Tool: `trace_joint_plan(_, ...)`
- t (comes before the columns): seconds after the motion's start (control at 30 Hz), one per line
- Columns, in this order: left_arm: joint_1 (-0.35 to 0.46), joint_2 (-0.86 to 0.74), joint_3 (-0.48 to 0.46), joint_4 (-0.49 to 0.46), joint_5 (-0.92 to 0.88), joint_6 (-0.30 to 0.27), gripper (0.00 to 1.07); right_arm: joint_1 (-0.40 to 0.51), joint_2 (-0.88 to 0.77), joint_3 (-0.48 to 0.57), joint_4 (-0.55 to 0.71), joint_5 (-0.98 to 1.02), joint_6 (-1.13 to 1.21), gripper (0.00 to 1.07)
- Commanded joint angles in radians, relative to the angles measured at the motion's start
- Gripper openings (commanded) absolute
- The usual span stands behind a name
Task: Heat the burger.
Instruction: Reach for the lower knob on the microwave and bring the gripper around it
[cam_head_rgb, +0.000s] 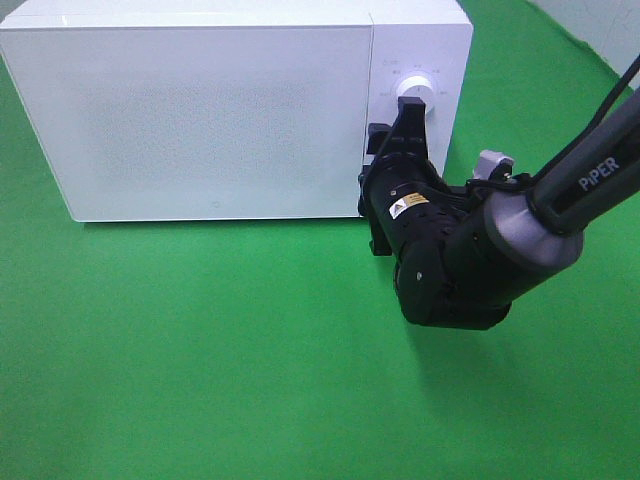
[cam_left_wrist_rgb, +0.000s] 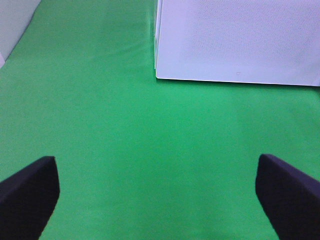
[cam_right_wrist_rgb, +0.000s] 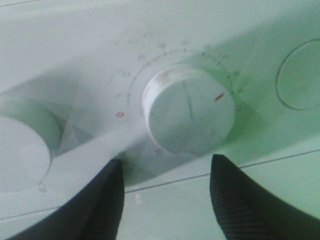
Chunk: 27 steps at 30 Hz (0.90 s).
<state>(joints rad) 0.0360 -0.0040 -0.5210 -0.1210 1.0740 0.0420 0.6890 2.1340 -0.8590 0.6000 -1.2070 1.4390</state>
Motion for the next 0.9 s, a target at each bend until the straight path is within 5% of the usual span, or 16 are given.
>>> trace_joint_plan(0.03,0.000,-0.017,0.003,-0.008,-0.010,-0.002,1.00,-0.011,-0.031,-0.003,-0.006,-0.011,-0.026,0.56)
trace_joint_plan(0.5,0.000,-0.017,0.003,-0.008,-0.010,-0.002,1.00,0.009,-0.173,0.148,-0.079,0.126,-0.147,0.56)
trace_joint_plan(0.9,0.000,-0.017,0.003,-0.008,-0.010,-0.002,1.00,-0.001,-0.398,0.222,-0.203,0.459,-0.650,0.56)
